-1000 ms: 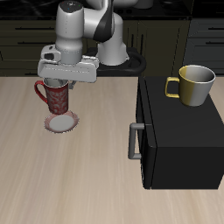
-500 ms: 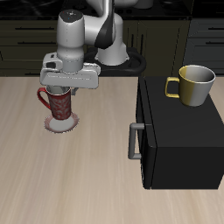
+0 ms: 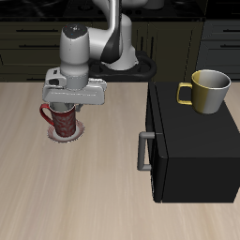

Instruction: Place the red mug on the plate

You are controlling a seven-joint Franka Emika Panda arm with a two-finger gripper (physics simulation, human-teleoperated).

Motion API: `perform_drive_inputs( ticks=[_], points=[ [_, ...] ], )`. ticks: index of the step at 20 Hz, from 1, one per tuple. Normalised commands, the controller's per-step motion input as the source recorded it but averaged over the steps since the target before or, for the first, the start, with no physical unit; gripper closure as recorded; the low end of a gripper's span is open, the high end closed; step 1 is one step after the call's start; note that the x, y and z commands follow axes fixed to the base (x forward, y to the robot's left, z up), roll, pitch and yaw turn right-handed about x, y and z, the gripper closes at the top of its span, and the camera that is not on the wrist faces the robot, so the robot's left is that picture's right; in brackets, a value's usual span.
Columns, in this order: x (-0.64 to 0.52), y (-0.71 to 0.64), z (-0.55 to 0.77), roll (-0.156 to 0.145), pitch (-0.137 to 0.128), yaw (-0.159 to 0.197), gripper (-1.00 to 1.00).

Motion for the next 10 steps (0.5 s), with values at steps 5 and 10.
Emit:
perform_drive_inputs(
  ticks=[5,10],
  points=[
    [-0.01,0.02,-0.19,0.003,0.043,0.009,1.00],
    [0.01,0.04,-0.12,0.080,0.101,-0.045,-1.00]
  ],
)
